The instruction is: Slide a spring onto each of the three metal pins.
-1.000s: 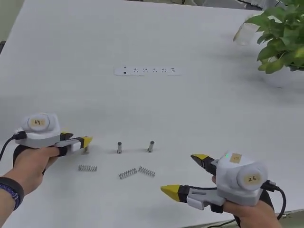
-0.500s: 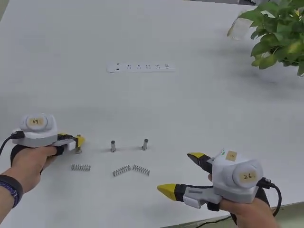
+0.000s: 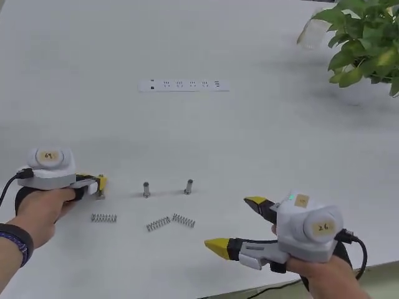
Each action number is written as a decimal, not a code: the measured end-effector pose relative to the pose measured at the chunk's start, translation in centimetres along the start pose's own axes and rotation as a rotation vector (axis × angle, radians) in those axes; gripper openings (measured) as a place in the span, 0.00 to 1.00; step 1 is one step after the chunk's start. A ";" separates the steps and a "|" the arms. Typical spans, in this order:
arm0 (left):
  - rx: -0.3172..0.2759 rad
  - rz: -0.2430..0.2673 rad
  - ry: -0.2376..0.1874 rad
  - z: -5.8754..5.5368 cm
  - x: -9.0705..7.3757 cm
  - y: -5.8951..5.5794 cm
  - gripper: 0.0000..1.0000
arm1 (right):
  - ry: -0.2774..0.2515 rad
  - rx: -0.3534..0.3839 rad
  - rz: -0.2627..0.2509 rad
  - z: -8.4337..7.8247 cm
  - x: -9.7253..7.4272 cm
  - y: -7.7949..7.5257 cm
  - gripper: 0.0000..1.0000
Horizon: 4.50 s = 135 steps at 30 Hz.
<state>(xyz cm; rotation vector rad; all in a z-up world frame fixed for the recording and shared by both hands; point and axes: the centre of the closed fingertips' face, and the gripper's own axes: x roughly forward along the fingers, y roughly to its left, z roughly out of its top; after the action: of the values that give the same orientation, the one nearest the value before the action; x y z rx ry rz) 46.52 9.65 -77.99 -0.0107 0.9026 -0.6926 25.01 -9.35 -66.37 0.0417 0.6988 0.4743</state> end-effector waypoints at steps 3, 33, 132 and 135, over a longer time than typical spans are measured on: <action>-0.018 0.007 0.001 0.1 0.0 -0.1 0.05 | 0.002 0.002 -0.001 -0.1 0.0 -0.1 0.76; 0.091 0.159 0.170 0.4 0.8 0.1 0.00 | -0.005 -0.002 0.016 0.1 0.4 -0.4 0.76; 0.196 0.168 0.078 -0.5 -4.8 -2.1 0.00 | -0.033 -0.029 0.034 0.3 0.3 0.5 0.75; 0.200 0.163 0.074 -0.5 -4.7 -2.3 0.00 | -0.028 -0.031 0.037 0.2 0.2 0.6 0.75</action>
<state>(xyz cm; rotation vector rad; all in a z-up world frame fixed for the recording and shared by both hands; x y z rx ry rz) 42.87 10.59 -74.24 0.2652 0.8905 -0.6312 25.05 -8.73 -66.25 0.0320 0.6636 0.5188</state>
